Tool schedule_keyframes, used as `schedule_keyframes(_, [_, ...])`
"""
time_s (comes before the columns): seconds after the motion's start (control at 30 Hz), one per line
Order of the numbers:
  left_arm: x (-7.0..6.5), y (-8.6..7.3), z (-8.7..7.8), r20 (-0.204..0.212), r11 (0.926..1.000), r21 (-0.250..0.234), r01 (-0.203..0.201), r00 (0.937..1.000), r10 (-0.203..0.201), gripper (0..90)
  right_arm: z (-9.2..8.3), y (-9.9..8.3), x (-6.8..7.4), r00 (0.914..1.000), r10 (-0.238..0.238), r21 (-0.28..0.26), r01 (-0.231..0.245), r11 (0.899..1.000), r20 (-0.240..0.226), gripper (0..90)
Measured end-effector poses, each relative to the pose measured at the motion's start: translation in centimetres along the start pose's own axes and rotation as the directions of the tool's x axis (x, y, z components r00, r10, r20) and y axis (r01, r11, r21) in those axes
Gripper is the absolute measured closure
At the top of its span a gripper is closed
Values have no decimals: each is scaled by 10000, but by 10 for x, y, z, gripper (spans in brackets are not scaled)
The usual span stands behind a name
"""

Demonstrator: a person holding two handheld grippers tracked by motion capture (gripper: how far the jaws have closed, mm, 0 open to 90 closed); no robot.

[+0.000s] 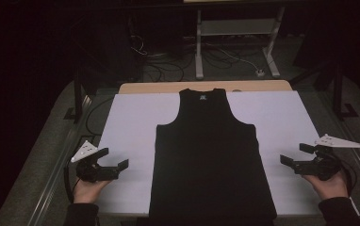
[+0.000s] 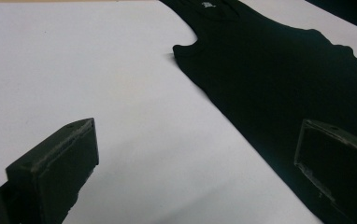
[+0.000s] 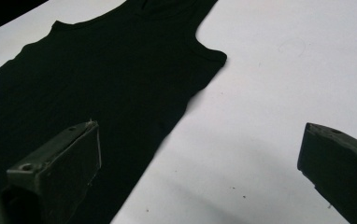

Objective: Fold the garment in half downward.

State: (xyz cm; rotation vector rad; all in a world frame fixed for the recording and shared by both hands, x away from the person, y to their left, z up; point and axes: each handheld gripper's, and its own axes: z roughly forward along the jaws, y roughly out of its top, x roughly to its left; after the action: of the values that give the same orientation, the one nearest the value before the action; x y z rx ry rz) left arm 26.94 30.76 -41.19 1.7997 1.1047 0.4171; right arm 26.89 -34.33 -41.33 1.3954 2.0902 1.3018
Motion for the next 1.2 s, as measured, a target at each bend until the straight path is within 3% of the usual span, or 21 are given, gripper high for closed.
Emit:
schedule_keyframes(0.2, [3,0,-3,-87,9993,-279,247,9997,-249,0,-1,0,0,10000,18,-32,-18,10000,24,0])
schedule_keyframes(0.6, [1,0,-1,-32,9998,-185,-50,10000,49,0,-4,0,0,9999,31,-117,-29,9999,119,0])
schedule_keyframes(0.77, [-2,2,2,98,9992,32,-389,9992,389,0,-7,1,-1,10000,-8,-174,9,9998,83,0])
schedule_keyframes(1.03, [-5,4,8,360,9992,133,-385,9986,380,0,-10,4,1,10000,0,-166,1,9999,14,0])
schedule_keyframes(1.2, [-6,9,7,293,9990,37,-435,9986,434,0,-12,7,1,10000,32,-278,-32,9996,-1,0])
